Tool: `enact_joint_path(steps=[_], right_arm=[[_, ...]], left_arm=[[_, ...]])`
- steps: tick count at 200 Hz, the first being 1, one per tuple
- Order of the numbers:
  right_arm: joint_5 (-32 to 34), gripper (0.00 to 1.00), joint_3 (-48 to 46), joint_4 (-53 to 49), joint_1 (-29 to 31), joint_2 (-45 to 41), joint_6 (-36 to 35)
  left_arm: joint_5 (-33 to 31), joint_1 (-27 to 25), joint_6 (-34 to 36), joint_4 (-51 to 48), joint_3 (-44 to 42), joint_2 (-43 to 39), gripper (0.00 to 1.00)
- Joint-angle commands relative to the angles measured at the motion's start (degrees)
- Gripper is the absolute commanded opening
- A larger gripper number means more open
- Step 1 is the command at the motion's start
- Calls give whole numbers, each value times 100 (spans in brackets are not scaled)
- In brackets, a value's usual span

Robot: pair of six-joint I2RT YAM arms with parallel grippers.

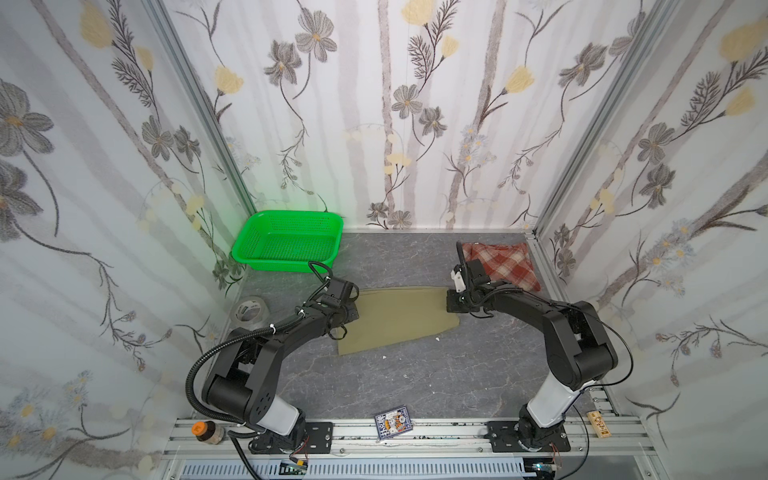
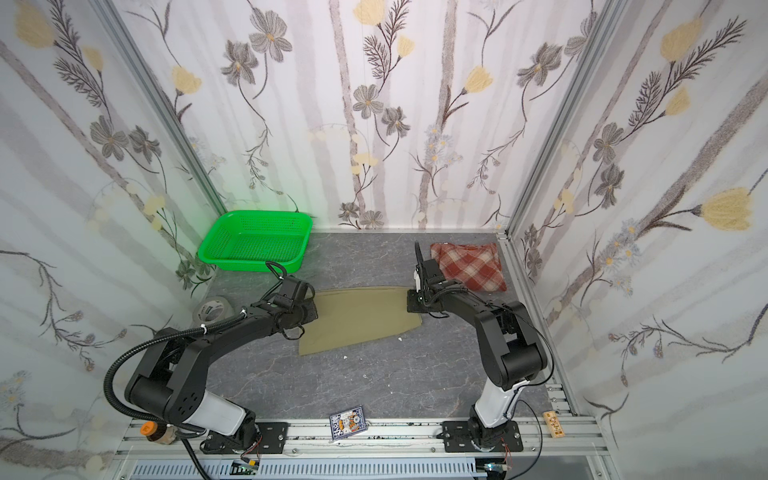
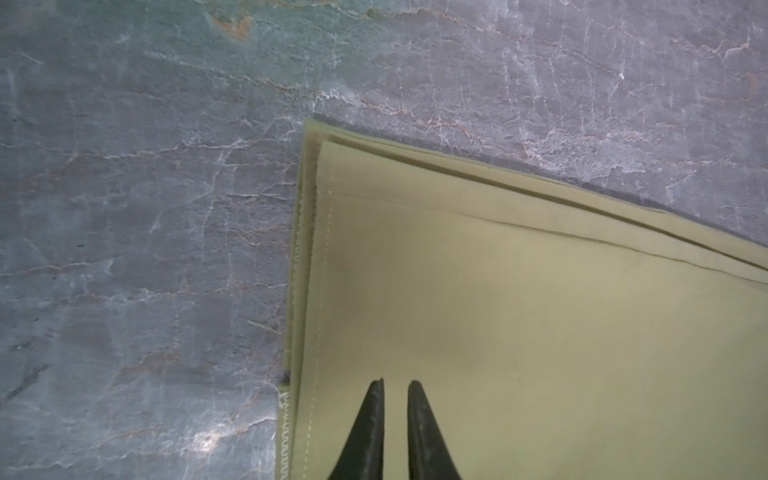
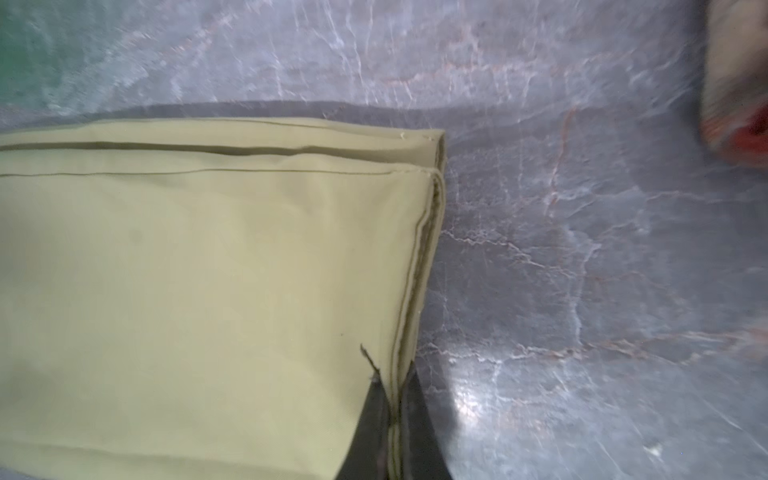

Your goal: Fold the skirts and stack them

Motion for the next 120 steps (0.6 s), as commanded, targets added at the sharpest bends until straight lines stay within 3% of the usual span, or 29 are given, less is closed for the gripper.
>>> enact_joint_path(steps=[1, 120], right_arm=[[303, 0, 214, -419, -2, -244, -57], [877, 0, 859, -1357, 211, -770, -192]], left_arm=[[-93, -2, -65, 53, -56, -36, 15], [128, -402, -361, 416, -145, 500, 14]])
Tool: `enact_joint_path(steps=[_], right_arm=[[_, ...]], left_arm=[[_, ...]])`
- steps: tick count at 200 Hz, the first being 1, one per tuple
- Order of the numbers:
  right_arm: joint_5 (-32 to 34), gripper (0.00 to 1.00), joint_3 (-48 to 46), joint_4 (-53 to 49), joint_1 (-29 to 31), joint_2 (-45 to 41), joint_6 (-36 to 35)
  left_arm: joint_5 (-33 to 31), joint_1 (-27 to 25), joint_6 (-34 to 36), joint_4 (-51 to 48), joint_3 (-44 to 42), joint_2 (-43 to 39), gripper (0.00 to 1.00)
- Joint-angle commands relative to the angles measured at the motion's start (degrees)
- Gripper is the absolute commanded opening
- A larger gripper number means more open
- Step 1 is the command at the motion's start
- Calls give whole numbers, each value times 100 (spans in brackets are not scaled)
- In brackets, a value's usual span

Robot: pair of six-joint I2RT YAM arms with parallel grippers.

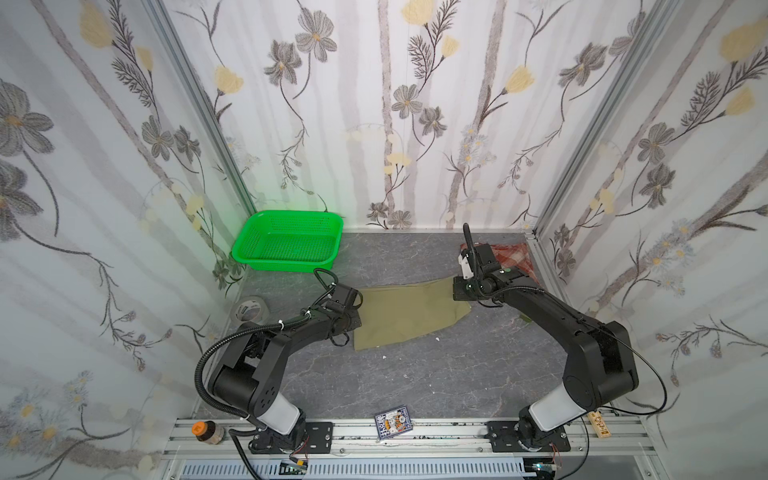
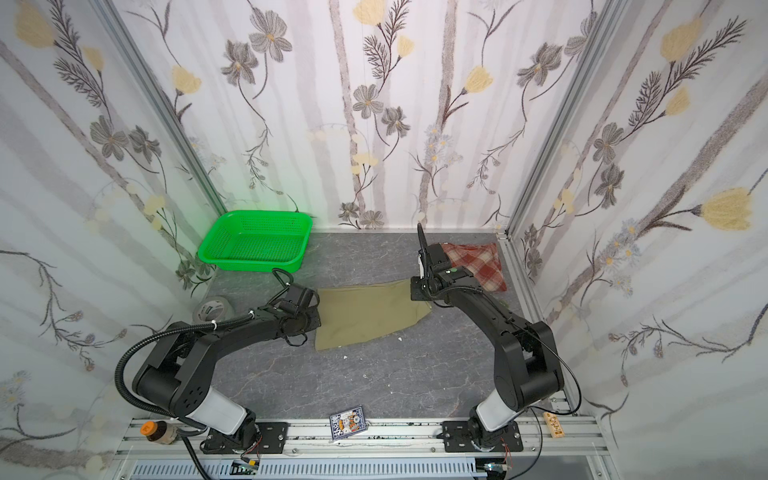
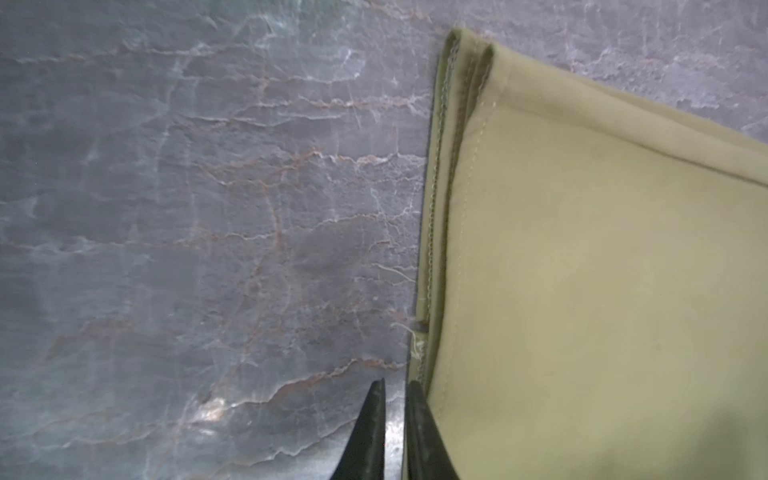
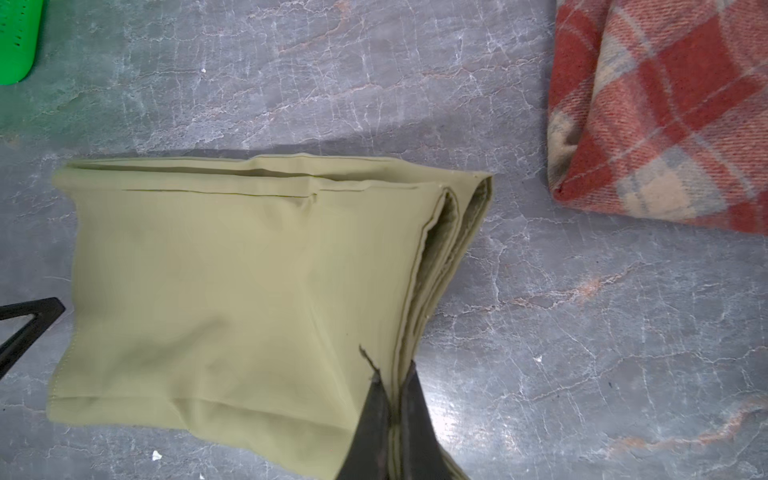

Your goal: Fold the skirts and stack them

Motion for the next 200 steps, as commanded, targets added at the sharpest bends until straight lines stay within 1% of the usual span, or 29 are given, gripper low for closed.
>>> enact_joint_path(steps=[1, 55, 132, 200], right_arm=[[222, 0, 90, -99, 64, -54, -84], [353, 0, 226, -248, 282, -111, -119], [437, 0, 612, -495, 747, 127, -93], [401, 0, 833, -591, 1102, 274, 20]], left_arm=[[80, -146, -194, 264, 58, 157, 14], [120, -472, -329, 394, 268, 491, 13], [163, -946, -628, 565, 382, 770, 11], [204, -1194, -753, 688, 530, 987, 11]])
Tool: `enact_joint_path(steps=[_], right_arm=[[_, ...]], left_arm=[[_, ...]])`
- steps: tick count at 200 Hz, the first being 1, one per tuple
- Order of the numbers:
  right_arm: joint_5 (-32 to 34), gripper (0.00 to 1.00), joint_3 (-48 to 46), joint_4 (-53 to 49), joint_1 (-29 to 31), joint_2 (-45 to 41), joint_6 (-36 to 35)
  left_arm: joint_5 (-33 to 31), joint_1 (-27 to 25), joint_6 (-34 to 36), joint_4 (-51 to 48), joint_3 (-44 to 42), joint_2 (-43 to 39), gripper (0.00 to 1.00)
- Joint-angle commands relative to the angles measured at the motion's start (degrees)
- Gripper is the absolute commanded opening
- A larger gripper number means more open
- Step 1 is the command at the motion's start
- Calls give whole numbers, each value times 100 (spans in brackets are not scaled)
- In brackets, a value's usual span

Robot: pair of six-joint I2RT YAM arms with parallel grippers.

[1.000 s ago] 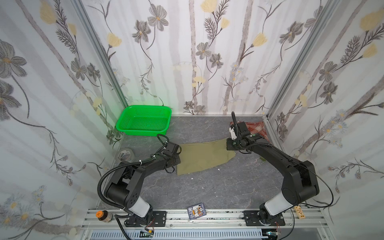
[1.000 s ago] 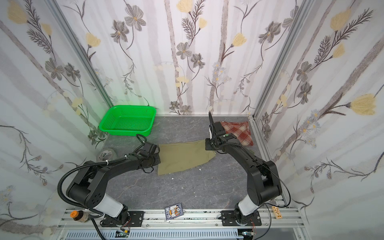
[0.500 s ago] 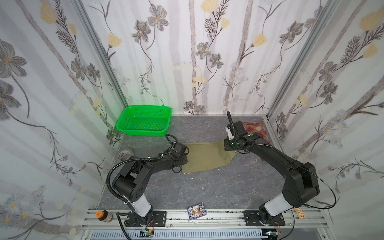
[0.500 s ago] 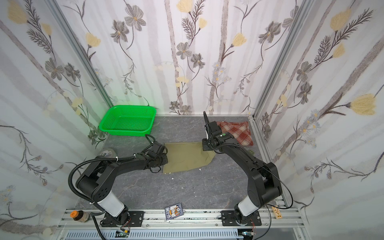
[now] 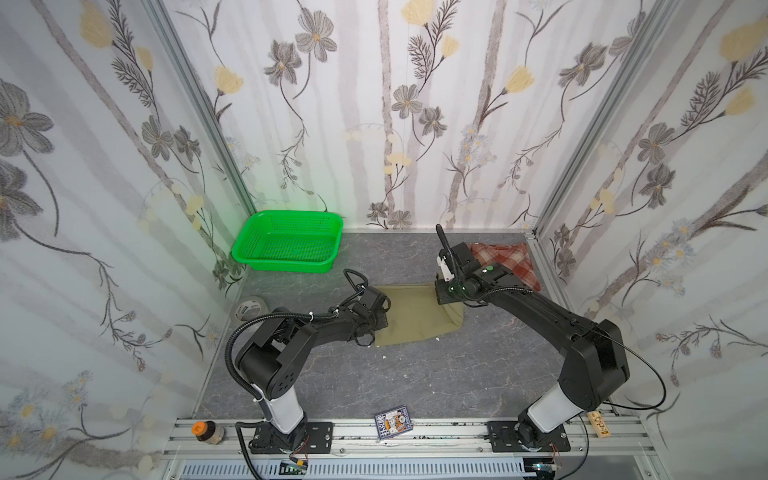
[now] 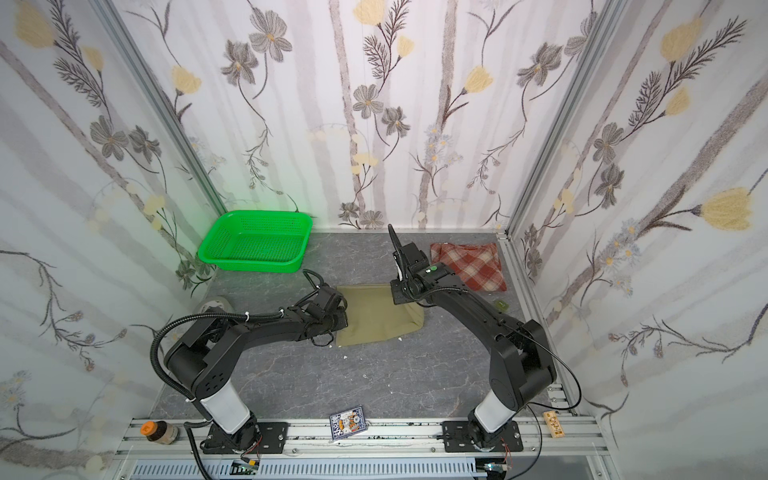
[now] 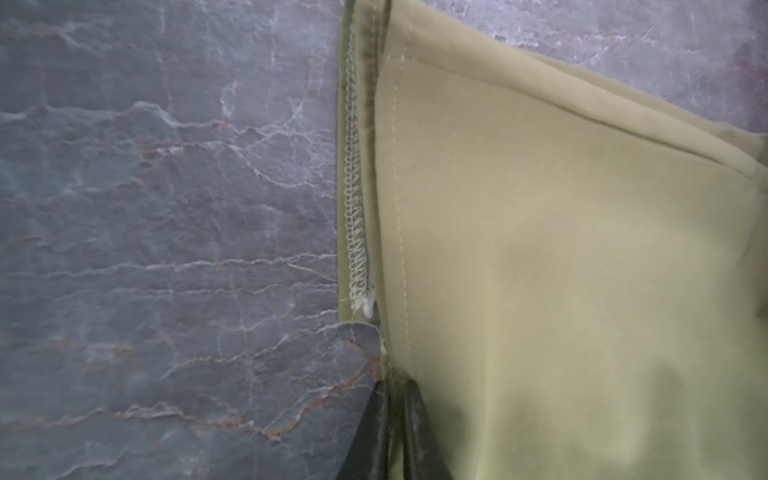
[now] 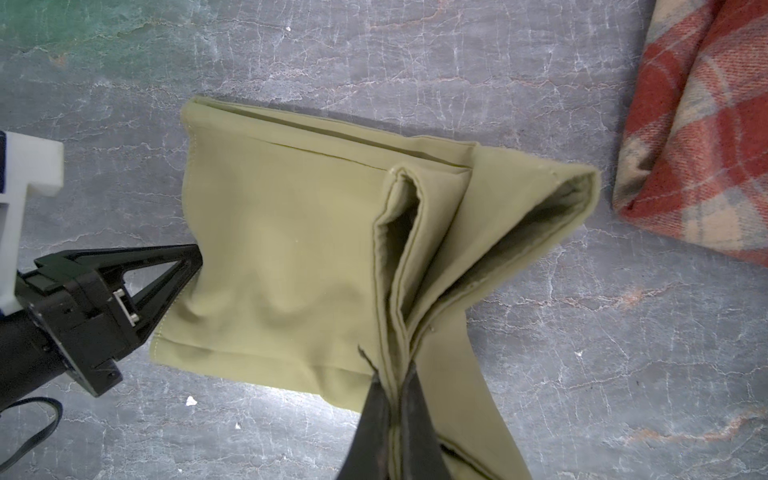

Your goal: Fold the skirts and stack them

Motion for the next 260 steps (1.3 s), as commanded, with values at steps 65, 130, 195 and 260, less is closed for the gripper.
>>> enact_joint_path(steps=[65, 130, 195, 260], right_arm=[[317, 0, 26, -4, 48, 38, 44], [857, 0, -70, -278, -222, -293, -191], [897, 0, -75, -372, -450, -491, -295], [919, 0, -64, -377, -484, -510, -293]], left_arm=[[-89, -92, -183, -309, -131, -512, 12], [-246, -97, -150, -919, 355, -847, 14], [114, -513, -137, -640, 1384, 307, 11], [602, -758, -384, -199, 1924, 1301, 9]])
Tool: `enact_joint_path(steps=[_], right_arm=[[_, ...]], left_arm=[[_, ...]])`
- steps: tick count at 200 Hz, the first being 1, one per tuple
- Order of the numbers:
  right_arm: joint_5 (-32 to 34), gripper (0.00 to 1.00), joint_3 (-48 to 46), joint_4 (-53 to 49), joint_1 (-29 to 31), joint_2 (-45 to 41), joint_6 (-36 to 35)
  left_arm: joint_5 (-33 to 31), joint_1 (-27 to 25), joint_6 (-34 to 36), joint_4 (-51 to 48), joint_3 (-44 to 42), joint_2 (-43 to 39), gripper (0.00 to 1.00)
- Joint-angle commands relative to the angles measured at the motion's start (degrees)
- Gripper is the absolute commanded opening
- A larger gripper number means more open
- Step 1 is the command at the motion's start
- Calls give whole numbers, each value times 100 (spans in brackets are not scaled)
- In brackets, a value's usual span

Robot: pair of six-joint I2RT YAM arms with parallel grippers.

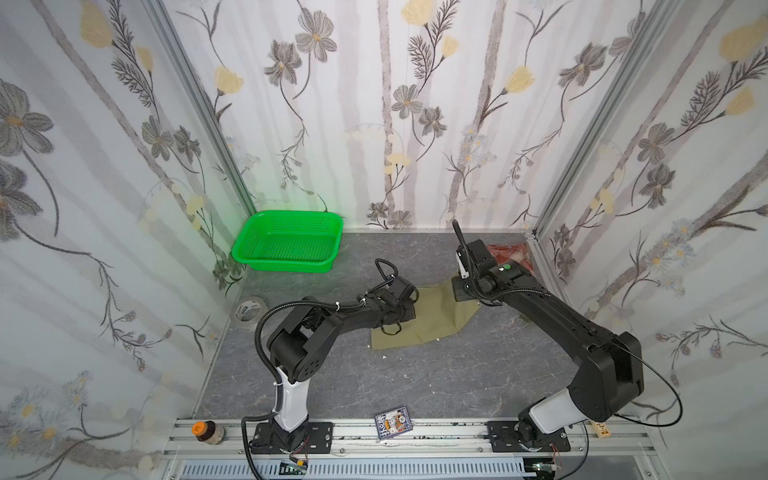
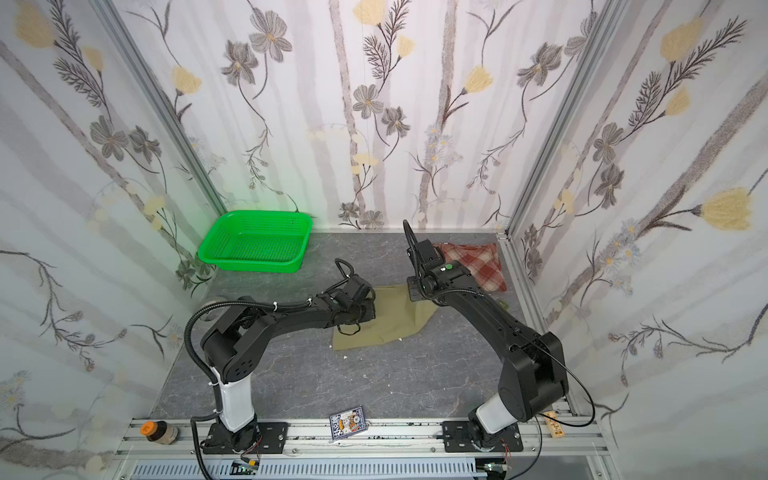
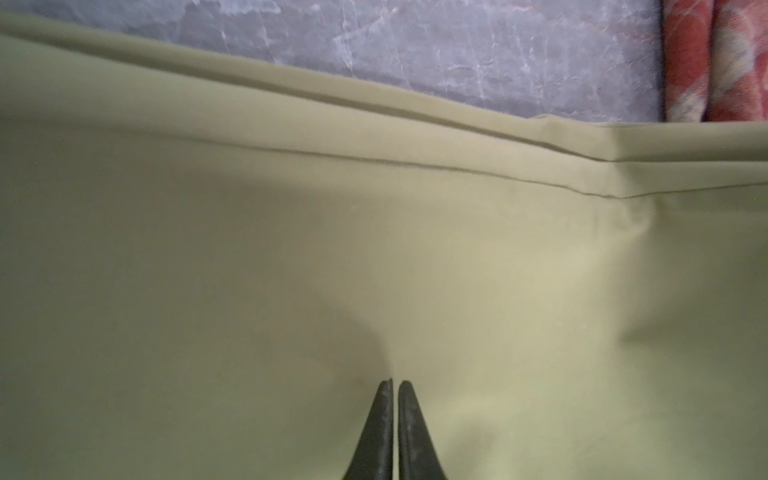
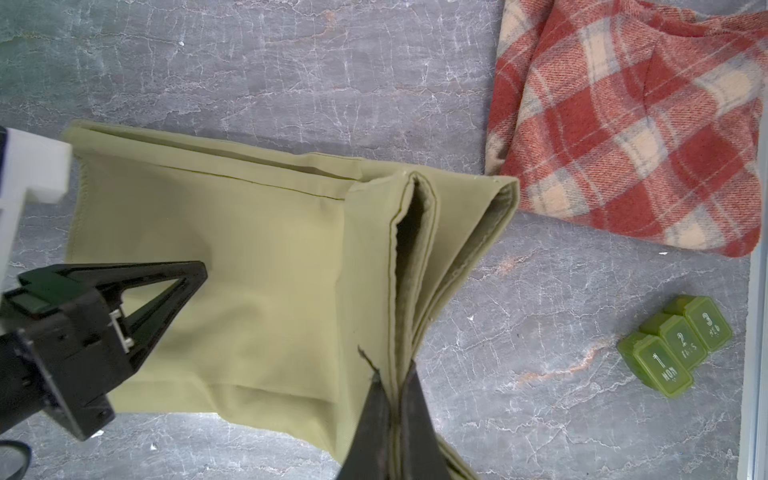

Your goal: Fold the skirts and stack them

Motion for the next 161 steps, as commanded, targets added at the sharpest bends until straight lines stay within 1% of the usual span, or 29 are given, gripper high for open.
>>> enact_joint_path(steps=[1, 64, 91, 121, 132, 134, 141, 155, 161], right_arm=[[66, 0, 10, 97, -30, -38, -49], [176, 0, 104, -23, -260, -35, -186], [181, 0, 146, -39, -342, -88, -217], [186, 0, 185, -73, -368, -123, -235], [106, 0, 206, -74, -369, -134, -235], [85, 0, 209, -73, -364, -142, -228], [39, 0, 216, -73, -360, -143, -224], [-12, 0, 211, -86, -312, -156, -209], [-8, 0, 211, -88, -292, -156, -201]], left_arm=[[199, -93, -165, 257, 125, 141, 9], [299, -575, -568, 463, 402, 560, 8], [351, -685, -739, 613, 486, 711, 8], [399, -761, -819, 689, 761, 893, 8], [388, -759, -785, 689, 761, 870, 8], [379, -758, -775, 689, 893, 851, 8], [353, -727, -746, 689, 920, 767, 8], [312, -643, -683, 680, 841, 513, 9], [332, -577, -673, 680, 623, 392, 9]])
